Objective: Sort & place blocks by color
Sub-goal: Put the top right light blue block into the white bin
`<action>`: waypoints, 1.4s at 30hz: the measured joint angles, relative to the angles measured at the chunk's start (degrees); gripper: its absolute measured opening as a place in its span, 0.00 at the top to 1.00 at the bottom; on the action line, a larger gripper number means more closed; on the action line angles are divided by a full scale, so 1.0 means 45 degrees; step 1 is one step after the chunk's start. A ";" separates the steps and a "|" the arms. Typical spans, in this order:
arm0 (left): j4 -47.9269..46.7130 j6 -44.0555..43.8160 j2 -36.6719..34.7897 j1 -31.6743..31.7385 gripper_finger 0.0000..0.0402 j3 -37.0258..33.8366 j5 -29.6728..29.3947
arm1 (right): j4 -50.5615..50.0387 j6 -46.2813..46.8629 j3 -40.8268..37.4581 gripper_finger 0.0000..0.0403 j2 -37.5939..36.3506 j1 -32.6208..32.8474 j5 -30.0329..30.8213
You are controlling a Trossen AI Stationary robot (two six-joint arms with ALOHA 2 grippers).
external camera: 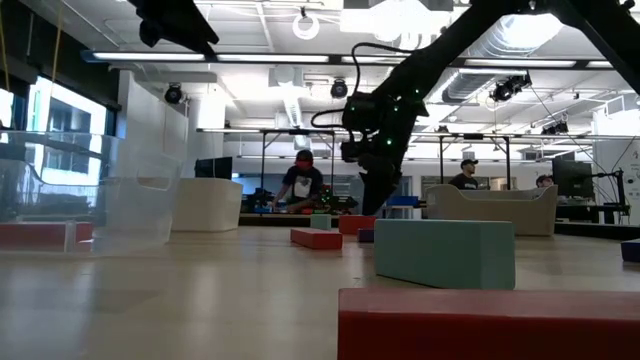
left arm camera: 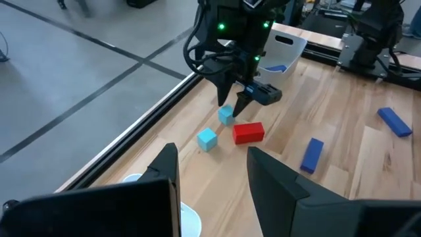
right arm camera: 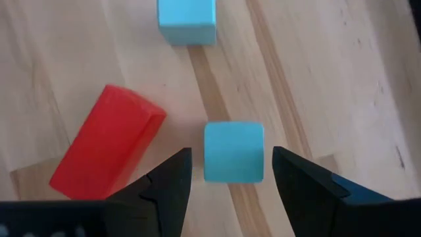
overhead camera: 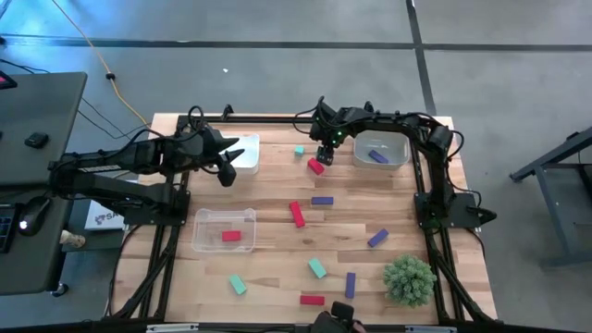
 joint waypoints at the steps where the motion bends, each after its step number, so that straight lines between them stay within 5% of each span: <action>1: 0.0000 -0.0001 0.0000 0.0004 0.77 0.0000 -0.0046 | -0.0011 -0.0004 0.0000 0.50 0.0031 0.0000 0.0040; 19: 0.0005 -0.0005 0.0000 0.0004 0.76 0.0000 -0.0151 | 0.0036 -0.0078 0.0000 0.51 0.0256 -0.0151 -0.0118; 42: 0.0005 -0.0039 0.0000 0.0004 0.76 0.0000 -0.0176 | 0.0237 0.0093 0.0005 0.73 0.0494 -0.0058 -0.0148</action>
